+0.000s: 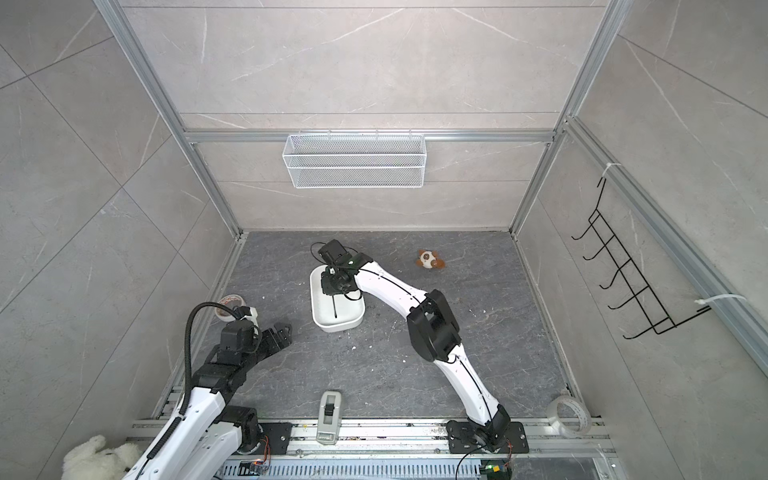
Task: Put the screwdriver in the bin
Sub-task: 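Lower the screwdriver into the bin and open the right gripper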
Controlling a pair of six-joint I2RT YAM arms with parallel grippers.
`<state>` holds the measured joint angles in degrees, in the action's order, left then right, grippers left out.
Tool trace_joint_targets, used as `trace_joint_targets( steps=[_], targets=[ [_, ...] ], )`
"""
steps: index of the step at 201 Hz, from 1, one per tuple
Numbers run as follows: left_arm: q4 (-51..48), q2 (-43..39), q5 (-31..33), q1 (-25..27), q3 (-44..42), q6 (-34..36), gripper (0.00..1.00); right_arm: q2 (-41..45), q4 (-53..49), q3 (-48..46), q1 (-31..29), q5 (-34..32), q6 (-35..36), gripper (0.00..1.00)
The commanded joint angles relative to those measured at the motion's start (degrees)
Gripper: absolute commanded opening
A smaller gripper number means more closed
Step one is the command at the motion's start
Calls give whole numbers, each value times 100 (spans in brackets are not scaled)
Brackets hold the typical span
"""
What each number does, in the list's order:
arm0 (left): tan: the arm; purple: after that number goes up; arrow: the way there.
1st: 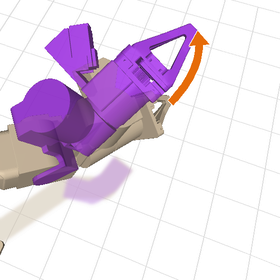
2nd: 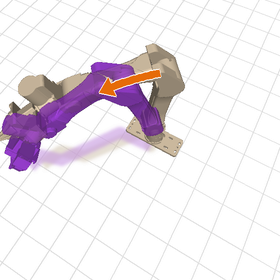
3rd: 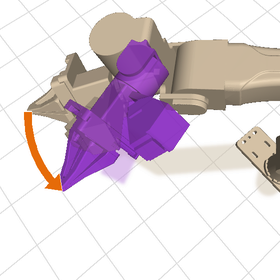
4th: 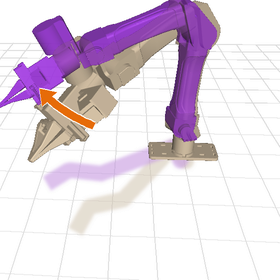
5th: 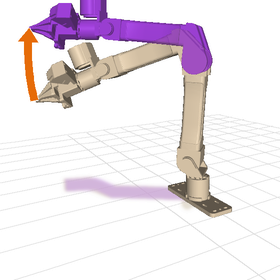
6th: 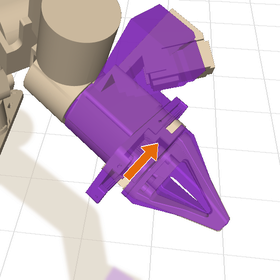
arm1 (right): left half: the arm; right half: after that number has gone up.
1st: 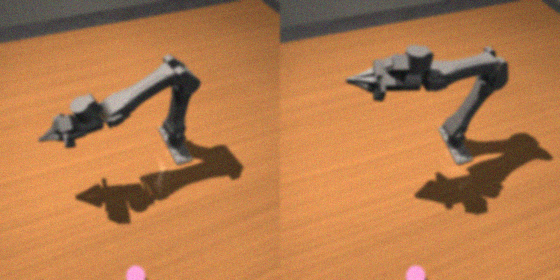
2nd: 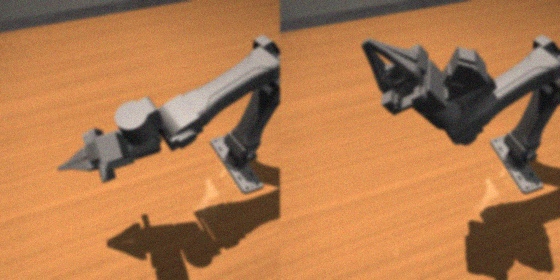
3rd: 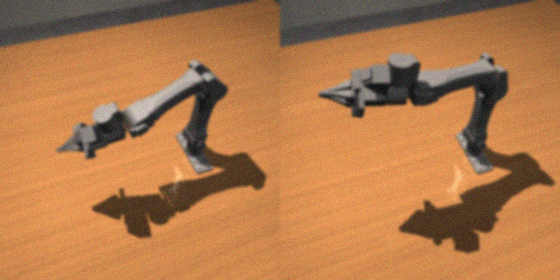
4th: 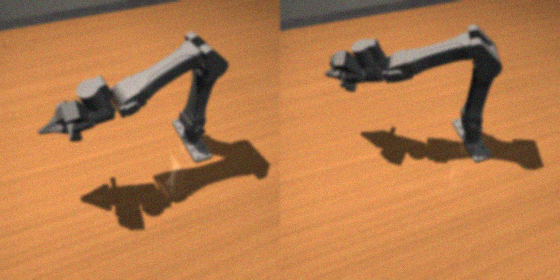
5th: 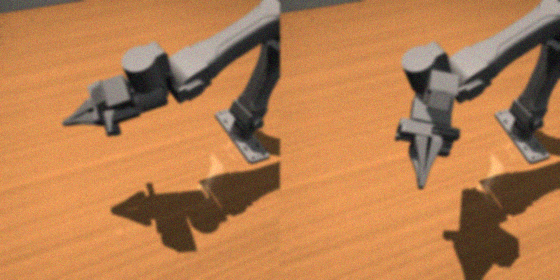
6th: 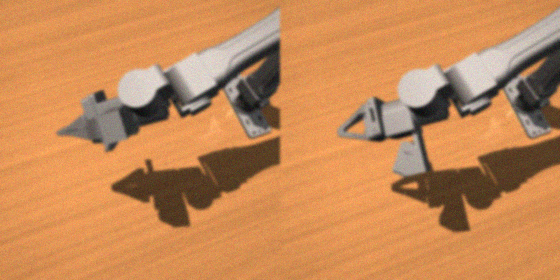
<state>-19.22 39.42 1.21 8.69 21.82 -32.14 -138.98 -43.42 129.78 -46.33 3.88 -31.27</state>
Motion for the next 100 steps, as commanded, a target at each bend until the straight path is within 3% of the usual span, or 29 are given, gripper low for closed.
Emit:
trace_joint_targets(
  steps=[1,41,100],
  targets=[
    [169,30,-7,-9,32,11,100,-637,-887,988,-100,-39,63,16],
    [174,40,-27,-6,32,32,100,-1522,-1734,2512,-170,-111,69,19],
    [180,38,-27,-12,32,27,100,-1440,-1659,2271,-176,-98,65,25]
  ],
)
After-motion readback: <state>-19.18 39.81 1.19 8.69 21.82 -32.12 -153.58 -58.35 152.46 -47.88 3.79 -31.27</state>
